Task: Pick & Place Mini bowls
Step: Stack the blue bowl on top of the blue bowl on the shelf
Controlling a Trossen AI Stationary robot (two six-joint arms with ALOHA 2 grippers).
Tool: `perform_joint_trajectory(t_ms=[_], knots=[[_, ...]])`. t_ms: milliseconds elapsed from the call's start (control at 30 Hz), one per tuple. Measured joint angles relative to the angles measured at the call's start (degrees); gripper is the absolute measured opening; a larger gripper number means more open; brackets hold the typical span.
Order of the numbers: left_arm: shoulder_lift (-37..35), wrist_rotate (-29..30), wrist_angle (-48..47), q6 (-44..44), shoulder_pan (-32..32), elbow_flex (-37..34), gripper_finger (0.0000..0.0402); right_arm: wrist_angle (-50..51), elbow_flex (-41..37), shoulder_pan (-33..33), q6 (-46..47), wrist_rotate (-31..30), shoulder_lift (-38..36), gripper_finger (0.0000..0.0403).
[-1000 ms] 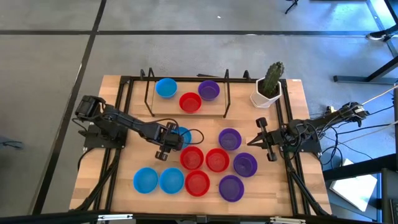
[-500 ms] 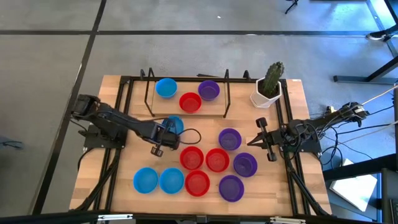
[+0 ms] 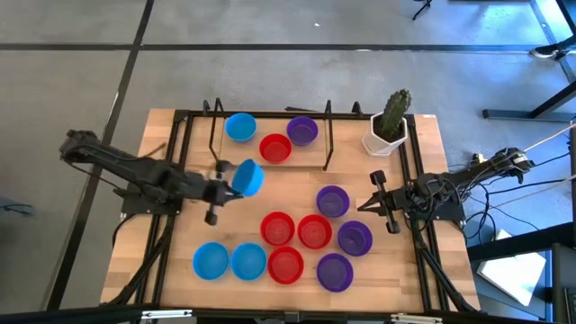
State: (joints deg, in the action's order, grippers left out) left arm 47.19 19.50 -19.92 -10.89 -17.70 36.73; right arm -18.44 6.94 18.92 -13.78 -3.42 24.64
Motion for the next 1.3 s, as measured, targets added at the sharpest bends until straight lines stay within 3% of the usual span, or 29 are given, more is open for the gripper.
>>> perform_joint_trajectory(t_ms=[133,267,467,633,867,1067,1300], knots=[[-11.24,2.64,11.91,0.46,-0.27,-9.97,0.0004,0.41,0.00,0.00,0.24,0.00,-0.02,0.0010],[-19.70,7.87,14.76,0.75,-0.21,-16.75,0.0004,0.40,0.00,0.00,0.24,0.00,-0.02,0.0010],[-22.69,10.65,15.32,3.18,-0.14,-16.64,0.0004,0.38,0.00,0.00,-0.10,0.00,-0.02,0.0010],[-15.48,13.66,11.36,2.35,1.75,-6.26,0.0004,0.35,0.00,0.00,-0.39,0.00,-0.01,0.0010],[5.32,14.54,-13.75,4.49,13.90,15.37,0.0003,0.35,0.00,0.00,-0.42,0.00,-0.01,0.0010],[22.14,2.90,-25.92,1.01,30.30,28.24,0.0003,0.72,0.00,0.00,0.14,0.00,-0.01,0.0010],[33.37,-5.11,-32.20,-1.80,43.00,34.25,0.0003,1.14,0.00,0.00,0.18,0.00,0.00,0.0010]])
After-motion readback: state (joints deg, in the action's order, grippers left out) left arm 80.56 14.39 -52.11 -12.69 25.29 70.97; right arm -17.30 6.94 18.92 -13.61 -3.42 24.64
